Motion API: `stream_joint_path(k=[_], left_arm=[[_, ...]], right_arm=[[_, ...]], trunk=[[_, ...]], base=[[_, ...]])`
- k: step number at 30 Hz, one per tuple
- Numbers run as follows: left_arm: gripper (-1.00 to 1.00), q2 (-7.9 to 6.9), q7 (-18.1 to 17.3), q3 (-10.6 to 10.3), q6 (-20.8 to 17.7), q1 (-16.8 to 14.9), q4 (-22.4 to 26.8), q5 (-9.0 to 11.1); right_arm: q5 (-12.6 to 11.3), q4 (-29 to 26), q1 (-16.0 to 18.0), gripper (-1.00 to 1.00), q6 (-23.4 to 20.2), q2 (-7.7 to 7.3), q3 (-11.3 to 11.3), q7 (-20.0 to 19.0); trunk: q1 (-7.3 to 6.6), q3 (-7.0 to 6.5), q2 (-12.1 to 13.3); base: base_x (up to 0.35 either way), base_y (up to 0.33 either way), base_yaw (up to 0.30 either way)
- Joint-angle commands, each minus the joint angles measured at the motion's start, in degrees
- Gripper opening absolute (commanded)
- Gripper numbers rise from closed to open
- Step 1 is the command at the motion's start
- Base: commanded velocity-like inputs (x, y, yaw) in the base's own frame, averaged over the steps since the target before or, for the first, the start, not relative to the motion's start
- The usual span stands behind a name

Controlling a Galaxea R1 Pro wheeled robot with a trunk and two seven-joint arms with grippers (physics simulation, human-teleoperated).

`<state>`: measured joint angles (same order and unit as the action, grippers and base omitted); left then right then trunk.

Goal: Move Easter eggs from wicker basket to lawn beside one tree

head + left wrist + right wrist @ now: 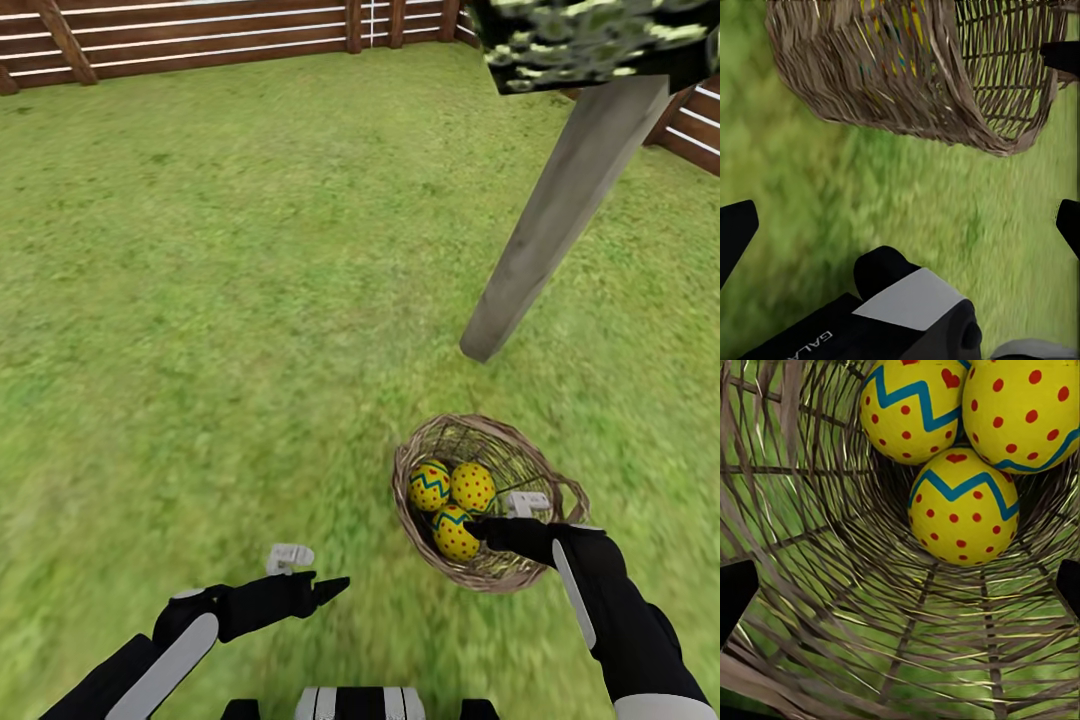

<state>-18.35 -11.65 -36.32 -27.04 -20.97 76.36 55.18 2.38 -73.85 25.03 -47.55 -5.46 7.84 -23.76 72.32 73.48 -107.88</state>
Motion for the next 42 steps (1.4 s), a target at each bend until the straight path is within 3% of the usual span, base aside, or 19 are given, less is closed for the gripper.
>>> stream_joint_path(k=[1, 33, 42], left_arm=[[1.00, -0.06, -0.1, 0.0, -0.2, 0.0, 0.0, 0.4], [1.00, -0.37, -0.4, 0.1, -0.2, 0.0, 0.0, 0.5], [1.00, -0.37, -0.2, 0.1, -0.1, 0.0, 0.0, 0.4]], right_arm=[[0.3, -0.1, 0.0, 1.00, 0.1, 0.01, 0.1, -0.4], [0.3, -0.6, 0.0, 1.00, 0.9, 0.01, 0.2, -0.6], [0.3, -0.7, 0.0, 1.00, 0.9, 0.01, 0.2, -0.7]], trunk=[[0.22, 0.22, -0.4], [7.25, 5.97, -13.3], [7.25, 6.46, -13.3]], base=[[0.000, 0.000, 0.000], [0.000, 0.000, 0.000], [0.000, 0.000, 0.000]])
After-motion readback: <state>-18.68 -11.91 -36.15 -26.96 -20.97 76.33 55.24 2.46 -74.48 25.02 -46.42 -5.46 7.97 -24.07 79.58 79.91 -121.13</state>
